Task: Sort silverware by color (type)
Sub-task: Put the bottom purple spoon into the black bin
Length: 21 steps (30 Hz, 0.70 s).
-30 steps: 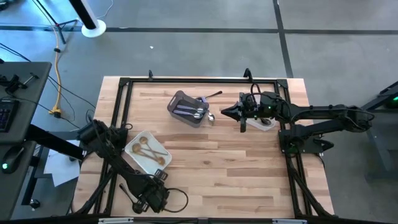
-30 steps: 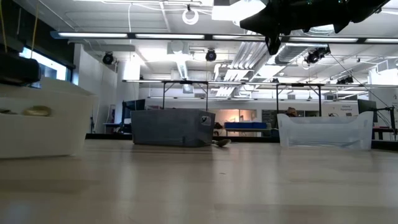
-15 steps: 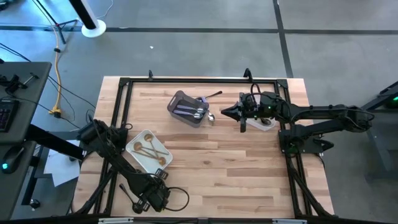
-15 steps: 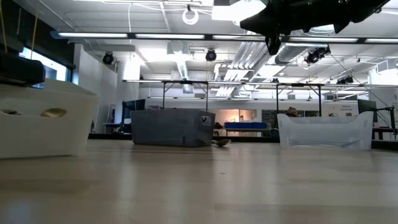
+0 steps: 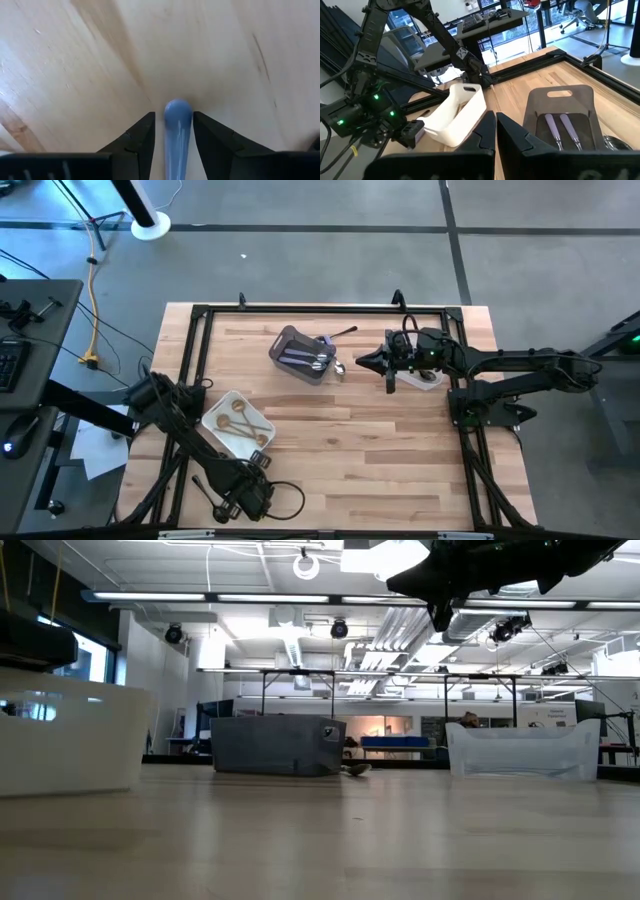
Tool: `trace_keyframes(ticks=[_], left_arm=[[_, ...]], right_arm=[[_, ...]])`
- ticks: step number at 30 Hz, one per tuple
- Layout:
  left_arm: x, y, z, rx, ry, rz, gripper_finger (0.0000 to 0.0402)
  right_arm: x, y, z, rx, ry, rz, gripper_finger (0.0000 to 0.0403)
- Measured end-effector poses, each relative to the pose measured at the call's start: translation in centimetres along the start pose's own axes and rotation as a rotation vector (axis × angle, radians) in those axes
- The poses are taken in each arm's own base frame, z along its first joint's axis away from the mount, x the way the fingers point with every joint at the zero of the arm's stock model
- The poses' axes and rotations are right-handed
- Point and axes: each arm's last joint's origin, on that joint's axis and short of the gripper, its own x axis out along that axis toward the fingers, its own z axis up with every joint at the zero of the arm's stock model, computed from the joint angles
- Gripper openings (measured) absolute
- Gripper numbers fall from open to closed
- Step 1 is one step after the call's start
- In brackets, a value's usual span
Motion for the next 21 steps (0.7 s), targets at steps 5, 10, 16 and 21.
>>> trace_keyframes(ticks=[5, 10, 16, 21], left_arm=[[-0.7, 0.2, -0.1, 0.004, -0.007, -0.007, 0.0122], [-1.4, 0.2, -0.2, 0.036, -0.023, -0.011, 0.0122], [-1.8, 0.2, -0.2, 0.101, -0.034, -0.028, 0.0122], [-1.2, 0.1, -0.6, 0.184, -0.027, -0.091, 0.0122]], right_arm=[[0.0, 0.0, 0.0, 0.000, 0.002, 0.000, 0.0000], [0.0, 0.0, 0.0, 0.000, 0.002, 0.000, 0.0000], [0.0, 0.0, 0.0, 0.000, 0.002, 0.000, 0.0000], [0.0, 0.0, 0.0, 0.000, 0.002, 0.000, 0.0000]])
